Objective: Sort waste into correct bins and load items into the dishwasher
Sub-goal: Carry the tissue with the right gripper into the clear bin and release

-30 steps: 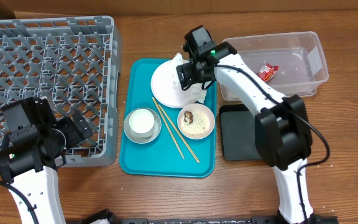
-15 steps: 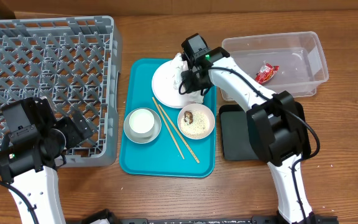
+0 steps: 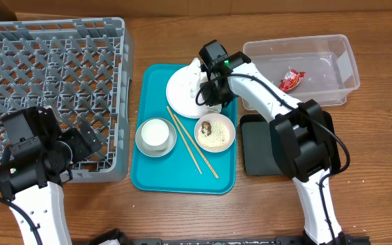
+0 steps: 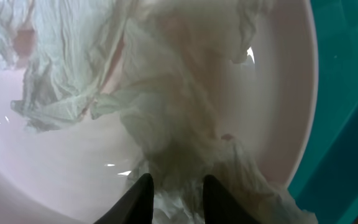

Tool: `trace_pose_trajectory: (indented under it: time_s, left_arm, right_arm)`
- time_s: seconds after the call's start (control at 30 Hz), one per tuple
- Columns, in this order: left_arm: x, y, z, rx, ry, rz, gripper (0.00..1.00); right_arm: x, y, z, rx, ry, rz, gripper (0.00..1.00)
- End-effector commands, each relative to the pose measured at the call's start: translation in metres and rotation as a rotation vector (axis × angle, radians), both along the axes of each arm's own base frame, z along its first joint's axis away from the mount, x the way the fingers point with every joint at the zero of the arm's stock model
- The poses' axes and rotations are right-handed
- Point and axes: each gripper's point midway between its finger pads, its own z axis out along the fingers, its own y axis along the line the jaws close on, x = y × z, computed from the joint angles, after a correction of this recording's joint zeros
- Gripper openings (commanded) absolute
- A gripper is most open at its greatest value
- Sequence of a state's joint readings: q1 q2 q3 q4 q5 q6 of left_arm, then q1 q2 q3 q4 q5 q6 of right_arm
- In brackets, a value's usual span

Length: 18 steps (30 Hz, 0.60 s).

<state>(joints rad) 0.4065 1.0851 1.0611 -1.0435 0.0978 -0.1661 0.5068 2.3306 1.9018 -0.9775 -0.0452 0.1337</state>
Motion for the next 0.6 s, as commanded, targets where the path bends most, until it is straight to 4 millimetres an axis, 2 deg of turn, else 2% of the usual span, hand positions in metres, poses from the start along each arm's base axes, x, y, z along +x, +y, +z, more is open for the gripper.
trace_pose_trajectory:
  time_s: [0.0,0.17,0.33,0.47,0.57]
  left_arm:
    - [0.004,0.000,0.007,-0.008,-0.023,0.003,1.00]
    - [0.004,0.000,0.007,-0.008,-0.023,0.003,1.00]
    - [0.003,0.000,0.007,-0.008,-0.023,0.003,1.00]
    - [0.004,0.000,0.007,-0.007,-0.023,0.003,1.00]
    - [0.004,0.000,0.007,-0.007,-0.023,0.003,1.00]
  right_arm:
    - [-0.009,-0.002,-0.012,-0.011,0.030,-0.017,0.27]
    - [-0.013,-0.004,-0.019,-0.017,0.041,-0.018,0.04]
    - [-0.009,-0.002,-0.007,-0.013,0.034,-0.018,0.04]
    - [0.006,-0.004,0.028,-0.001,-0.011,-0.033,0.04]
    - [0.023,-0.012,0.069,0.035,-0.076,-0.063,0.04]
